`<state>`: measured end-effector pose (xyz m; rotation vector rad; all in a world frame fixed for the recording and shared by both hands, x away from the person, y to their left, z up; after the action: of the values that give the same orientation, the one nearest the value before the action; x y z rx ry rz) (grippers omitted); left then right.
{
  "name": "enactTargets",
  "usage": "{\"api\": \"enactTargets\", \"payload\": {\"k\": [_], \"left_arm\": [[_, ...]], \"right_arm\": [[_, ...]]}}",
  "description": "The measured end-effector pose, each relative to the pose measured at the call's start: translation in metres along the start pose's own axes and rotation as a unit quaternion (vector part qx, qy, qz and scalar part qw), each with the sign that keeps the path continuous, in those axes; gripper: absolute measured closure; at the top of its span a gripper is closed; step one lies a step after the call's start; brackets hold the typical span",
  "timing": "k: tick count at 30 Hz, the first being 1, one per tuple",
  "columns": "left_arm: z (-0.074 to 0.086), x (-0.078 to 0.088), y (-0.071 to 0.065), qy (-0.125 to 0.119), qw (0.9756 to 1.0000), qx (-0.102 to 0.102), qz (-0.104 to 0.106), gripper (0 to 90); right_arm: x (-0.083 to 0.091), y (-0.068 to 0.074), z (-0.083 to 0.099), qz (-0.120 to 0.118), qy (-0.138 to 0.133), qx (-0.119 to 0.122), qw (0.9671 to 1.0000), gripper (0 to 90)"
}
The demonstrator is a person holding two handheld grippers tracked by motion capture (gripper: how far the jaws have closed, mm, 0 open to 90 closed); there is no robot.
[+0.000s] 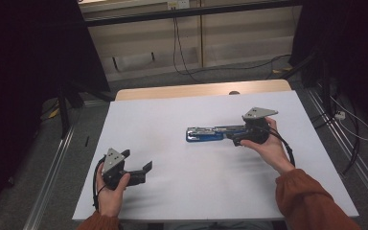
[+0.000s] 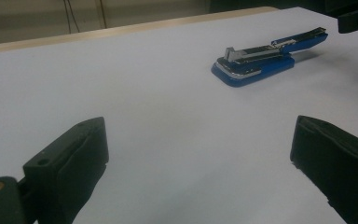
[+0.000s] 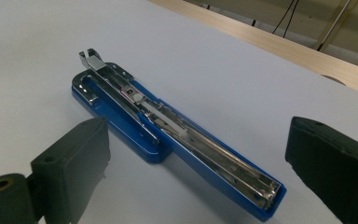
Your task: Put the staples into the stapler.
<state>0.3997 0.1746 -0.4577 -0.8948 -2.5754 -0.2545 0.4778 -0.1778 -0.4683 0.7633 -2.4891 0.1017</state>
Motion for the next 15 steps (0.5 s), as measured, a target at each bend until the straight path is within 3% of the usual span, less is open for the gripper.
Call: {"api": "enactTargets", "payload": {"k": [15], "left_arm": [[-0.003,-0.001,-0.003,-0.002,1.0,-0.004,0.003,4.4]], "right_arm": [[0.021,-0.006,0.018,0.011,-0.023,0.0,0.9997,5.7]]}}
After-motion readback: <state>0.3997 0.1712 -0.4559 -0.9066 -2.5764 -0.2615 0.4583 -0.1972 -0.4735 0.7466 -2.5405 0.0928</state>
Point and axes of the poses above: each handheld gripper's, and its own axes: x roughly backward along the jaws, z roughly out of its underside, y roughly to its left, the point moved 9 cm from there along -x, roughly forward along the jaws, and after that the axes turned 6 degrees about -x, right-handed, at the moved point
